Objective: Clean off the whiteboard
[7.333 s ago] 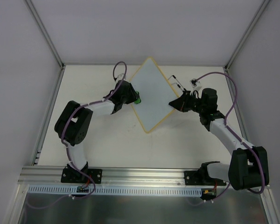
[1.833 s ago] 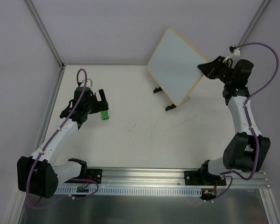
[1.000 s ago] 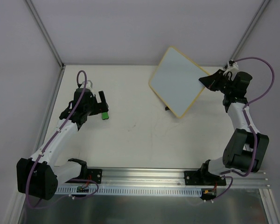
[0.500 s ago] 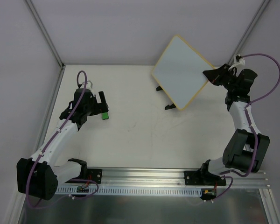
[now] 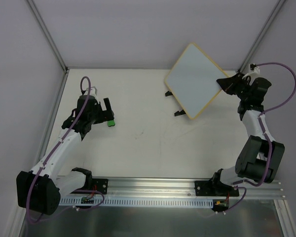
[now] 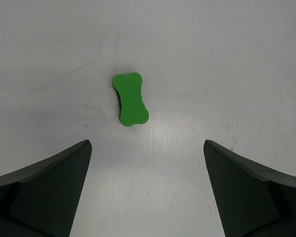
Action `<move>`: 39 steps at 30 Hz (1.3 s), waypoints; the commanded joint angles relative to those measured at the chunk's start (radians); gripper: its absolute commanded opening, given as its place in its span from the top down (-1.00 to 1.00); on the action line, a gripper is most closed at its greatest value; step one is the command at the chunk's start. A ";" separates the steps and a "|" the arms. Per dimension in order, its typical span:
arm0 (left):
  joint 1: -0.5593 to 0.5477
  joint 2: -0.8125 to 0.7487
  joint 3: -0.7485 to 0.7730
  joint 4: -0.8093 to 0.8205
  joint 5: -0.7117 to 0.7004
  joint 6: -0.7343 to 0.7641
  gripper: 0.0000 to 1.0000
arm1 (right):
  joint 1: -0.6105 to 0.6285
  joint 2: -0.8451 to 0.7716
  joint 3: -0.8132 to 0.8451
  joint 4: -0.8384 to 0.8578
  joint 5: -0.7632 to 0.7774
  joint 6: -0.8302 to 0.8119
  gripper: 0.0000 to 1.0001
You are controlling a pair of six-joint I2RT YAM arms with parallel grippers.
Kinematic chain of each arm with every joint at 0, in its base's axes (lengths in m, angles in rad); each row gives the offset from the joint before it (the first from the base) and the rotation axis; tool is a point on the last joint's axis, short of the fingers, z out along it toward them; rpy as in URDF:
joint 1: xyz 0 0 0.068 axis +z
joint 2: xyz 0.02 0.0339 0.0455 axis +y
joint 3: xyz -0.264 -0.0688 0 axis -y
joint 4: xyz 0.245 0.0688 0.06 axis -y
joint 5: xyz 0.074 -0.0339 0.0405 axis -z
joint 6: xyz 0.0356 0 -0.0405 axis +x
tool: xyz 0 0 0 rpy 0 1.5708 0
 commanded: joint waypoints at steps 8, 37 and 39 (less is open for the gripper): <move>0.005 -0.039 -0.018 -0.001 0.010 0.023 -0.98 | -0.006 -0.080 -0.070 0.176 -0.011 -0.011 1.00; 0.005 -0.115 -0.065 -0.010 -0.010 0.023 -0.97 | -0.019 -0.110 -0.335 0.217 0.032 -0.040 0.63; 0.005 -0.118 -0.067 -0.010 -0.008 0.021 -0.98 | -0.025 -0.106 -0.340 0.216 0.029 -0.043 0.62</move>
